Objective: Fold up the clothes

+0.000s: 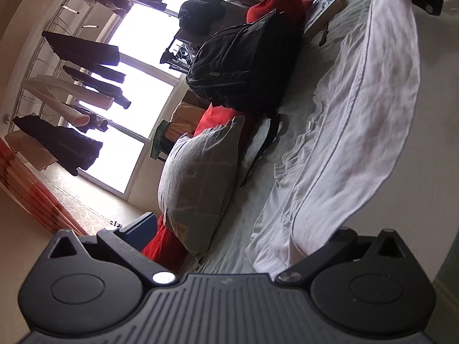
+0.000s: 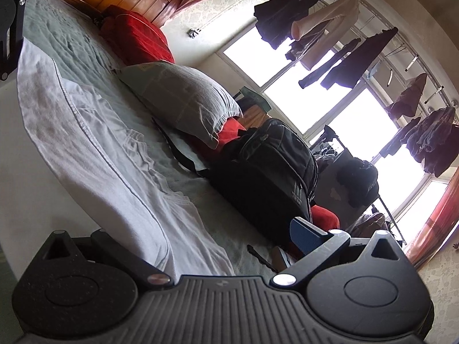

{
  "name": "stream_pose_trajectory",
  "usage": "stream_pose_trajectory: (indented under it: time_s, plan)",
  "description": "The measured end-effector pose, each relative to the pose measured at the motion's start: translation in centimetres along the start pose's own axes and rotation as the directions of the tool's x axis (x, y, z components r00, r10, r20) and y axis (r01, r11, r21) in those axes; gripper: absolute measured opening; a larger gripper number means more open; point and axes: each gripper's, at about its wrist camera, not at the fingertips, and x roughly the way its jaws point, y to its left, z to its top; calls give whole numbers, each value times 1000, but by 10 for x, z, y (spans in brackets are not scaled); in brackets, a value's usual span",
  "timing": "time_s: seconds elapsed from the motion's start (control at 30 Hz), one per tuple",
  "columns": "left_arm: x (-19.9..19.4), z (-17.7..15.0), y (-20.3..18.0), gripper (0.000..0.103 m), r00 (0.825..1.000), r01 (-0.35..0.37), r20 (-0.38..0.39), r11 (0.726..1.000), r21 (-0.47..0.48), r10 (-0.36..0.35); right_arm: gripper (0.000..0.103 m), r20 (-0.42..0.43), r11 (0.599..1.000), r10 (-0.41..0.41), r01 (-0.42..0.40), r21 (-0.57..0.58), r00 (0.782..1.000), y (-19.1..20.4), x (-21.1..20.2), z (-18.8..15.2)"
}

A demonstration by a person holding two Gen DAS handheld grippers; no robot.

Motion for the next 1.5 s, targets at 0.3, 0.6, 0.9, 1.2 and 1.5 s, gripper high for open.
stream_pose_trajectory:
  time_s: [0.3, 0.6, 0.9, 1.2, 1.5]
  plan:
    - [52, 4, 8, 103, 1000, 17, 9, 1000, -18, -17, 103, -16, 1000, -28, 28, 0, 999, -15, 48, 10]
    - [107, 1, 5, 103, 997, 81, -18, 996, -42, -81, 103, -92, 999, 26, -23, 41, 995, -17, 111, 12]
    - [148, -5, -15, 103, 980, 182, -70, 981, -73, -187, 103, -206, 993, 109, -98, 66, 972, 0, 158, -7]
    - [121, -11, 5, 102, 970, 223, -77, 970, -97, -231, 103, -237, 959, 229, -177, 221, 944, -24, 156, -13]
    - [39, -32, 32, 102, 864, 489, 31, 823, -288, -503, 103, -89, 861, 404, -345, 374, 910, -66, 85, -18]
